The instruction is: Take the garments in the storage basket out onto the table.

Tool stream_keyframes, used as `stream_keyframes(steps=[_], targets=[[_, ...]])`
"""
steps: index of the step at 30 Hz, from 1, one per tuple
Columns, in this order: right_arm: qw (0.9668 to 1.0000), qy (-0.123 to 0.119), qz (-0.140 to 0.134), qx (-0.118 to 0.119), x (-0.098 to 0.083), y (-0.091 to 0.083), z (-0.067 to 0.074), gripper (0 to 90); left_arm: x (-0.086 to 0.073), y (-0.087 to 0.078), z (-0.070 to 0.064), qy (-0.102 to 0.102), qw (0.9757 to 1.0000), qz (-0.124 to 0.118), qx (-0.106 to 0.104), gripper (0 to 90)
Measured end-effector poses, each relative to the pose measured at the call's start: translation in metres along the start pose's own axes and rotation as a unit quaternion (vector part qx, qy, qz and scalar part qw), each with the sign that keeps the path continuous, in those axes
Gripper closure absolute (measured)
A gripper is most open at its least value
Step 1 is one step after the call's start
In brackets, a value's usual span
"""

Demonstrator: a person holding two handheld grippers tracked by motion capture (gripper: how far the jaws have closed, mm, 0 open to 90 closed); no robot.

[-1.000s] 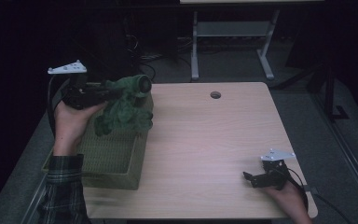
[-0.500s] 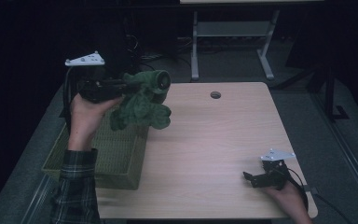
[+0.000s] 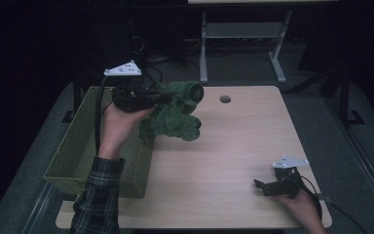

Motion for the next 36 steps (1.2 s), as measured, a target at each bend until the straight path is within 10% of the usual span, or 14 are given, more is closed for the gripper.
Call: stream_keyframes(steps=[36], targets=[[1.0, 0.0, 0.0, 0.0, 0.0, 0.0, 0.0, 2.4, -0.074, 0.122, -0.073, -0.019, 0.9966, 0.067, -0.043, 80.8]])
Point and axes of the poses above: each handheld gripper's, and its own axes: y roughly forward along the jaws, x roughly out of its top, z roughly to its left, the point moved 5 cm from there along y, roughly forward along the jaws, and after that the axes turned 12 degrees about x, right-handed, at the moved point
